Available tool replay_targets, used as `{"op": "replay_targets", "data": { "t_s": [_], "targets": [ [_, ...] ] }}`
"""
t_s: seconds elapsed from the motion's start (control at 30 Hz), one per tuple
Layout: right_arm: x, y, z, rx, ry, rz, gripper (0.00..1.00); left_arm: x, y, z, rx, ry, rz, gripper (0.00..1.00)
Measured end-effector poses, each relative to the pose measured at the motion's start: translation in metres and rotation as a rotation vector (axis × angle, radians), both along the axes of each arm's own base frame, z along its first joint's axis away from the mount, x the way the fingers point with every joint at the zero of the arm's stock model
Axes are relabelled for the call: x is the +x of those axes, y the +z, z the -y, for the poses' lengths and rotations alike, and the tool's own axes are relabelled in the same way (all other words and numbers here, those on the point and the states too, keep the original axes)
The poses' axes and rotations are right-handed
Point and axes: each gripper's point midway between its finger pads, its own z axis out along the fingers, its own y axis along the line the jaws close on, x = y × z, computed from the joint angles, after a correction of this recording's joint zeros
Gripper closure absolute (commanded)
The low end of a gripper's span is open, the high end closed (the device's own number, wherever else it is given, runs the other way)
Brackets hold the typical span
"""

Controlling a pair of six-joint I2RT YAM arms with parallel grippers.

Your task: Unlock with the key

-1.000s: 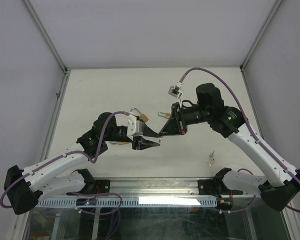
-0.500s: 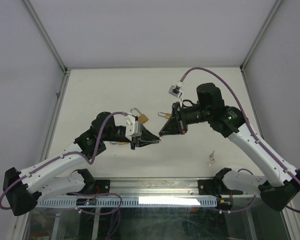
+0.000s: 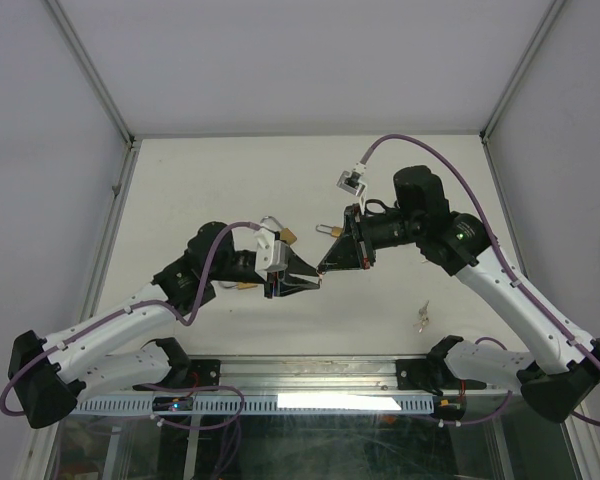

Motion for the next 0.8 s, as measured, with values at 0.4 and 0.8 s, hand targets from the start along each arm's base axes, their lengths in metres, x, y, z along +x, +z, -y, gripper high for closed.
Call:
{"op": "replay_targets", "data": {
  "t_s": [0.4, 0.8],
  "targets": [
    [0.0012, 0.0020, 0.0007, 0.006, -0.006, 0.007, 1.00, 0.0001, 0.0029, 0.0016, -0.006, -0.004, -0.005, 1.00],
    [0.0022, -0.0041, 0.0088, -0.006, -0.025, 0.010, 1.00, -0.0026, 0.0022, -0.0069, 0.013, 0.019, -0.014, 1.00]
  ]
}}
